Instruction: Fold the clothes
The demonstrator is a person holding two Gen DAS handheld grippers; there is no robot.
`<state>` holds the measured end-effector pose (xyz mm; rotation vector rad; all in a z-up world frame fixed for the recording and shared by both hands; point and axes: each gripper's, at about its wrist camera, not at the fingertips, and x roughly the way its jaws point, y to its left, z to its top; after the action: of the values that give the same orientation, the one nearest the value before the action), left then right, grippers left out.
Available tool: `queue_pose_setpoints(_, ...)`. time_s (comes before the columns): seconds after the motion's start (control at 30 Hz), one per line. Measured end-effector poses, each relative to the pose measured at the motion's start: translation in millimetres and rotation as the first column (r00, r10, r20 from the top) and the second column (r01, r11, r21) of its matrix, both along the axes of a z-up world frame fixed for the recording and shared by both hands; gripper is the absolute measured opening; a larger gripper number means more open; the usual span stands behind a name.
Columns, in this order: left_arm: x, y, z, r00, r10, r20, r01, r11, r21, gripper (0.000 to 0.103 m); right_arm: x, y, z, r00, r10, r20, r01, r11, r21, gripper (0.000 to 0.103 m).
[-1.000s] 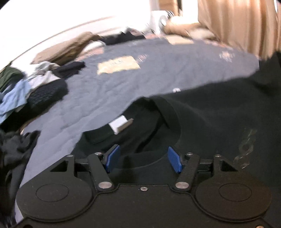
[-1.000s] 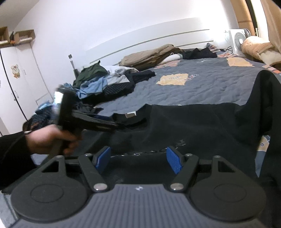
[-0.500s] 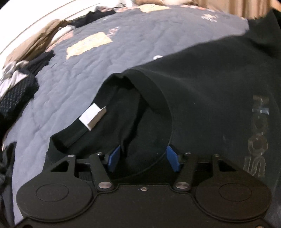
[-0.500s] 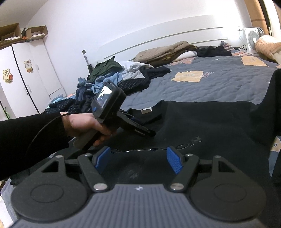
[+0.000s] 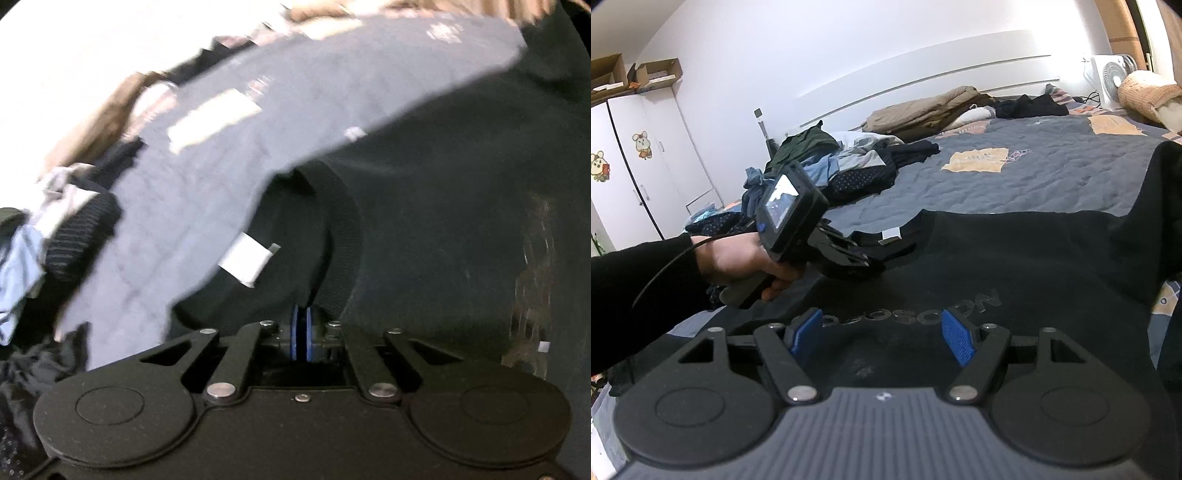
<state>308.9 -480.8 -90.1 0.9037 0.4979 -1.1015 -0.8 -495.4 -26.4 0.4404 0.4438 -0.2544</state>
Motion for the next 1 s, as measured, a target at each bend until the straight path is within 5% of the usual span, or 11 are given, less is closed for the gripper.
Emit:
queue_pose_setpoints(0.17, 15, -5, 16, 0.992, 0.114, 0.045, -0.107, 0.985, -0.138, 0.004, 1, 1, -2, 1.0, 0.005, -0.007, -0.005, 1.0, -0.004, 0.071)
queue_pose_setpoints(0.23, 19, -13, 10, 0.995, 0.099, -0.032, -0.101, 0.993, -0.065, 0.005, 1, 1, -3, 1.0, 0.006, -0.01, -0.006, 1.0, -0.004, 0.071)
queue_pose_setpoints(0.33, 9, -18, -1, 0.998, 0.059, -0.022, -0.058, 0.997, 0.043, 0.01, 1, 2, -4, 1.0, 0.01, -0.018, -0.01, 1.0, -0.005, 0.071)
queue_pose_setpoints(0.47, 1, -16, 7, 0.995, 0.021, -0.098, -0.025, 0.999, -0.032, 0.03, 2, 4, -4, 1.0, 0.013, -0.025, -0.013, 1.0, -0.007, 0.071)
queue_pose_setpoints(0.63, 4, -38, 6, 0.975, 0.042, -0.22, -0.06, 0.995, -0.075, 0.029, 1, 4, -1, 1.0, 0.012, -0.011, -0.013, 1.0, -0.008, 0.071)
queue_pose_setpoints(0.83, 10, -58, -24, 0.966, 0.096, -0.239, -0.104, 0.994, -0.024, 0.032, 1, 3, -1, 1.0, 0.006, -0.013, -0.006, 1.0, 0.0, 0.071)
queue_pose_setpoints(0.93, 13, -61, -29, 0.968, 0.123, -0.218, -0.134, 0.99, -0.034, 0.054, 1, 4, 0, 1.0, 0.014, -0.006, -0.014, 1.0, 0.0, 0.071)
queue_pose_setpoints(1.0, 13, -62, -31, 0.968, 0.13, -0.216, -0.143, 0.989, -0.042, 0.054, 0, 5, 1, 1.0, 0.02, -0.005, -0.02, 1.0, -0.001, 0.071)
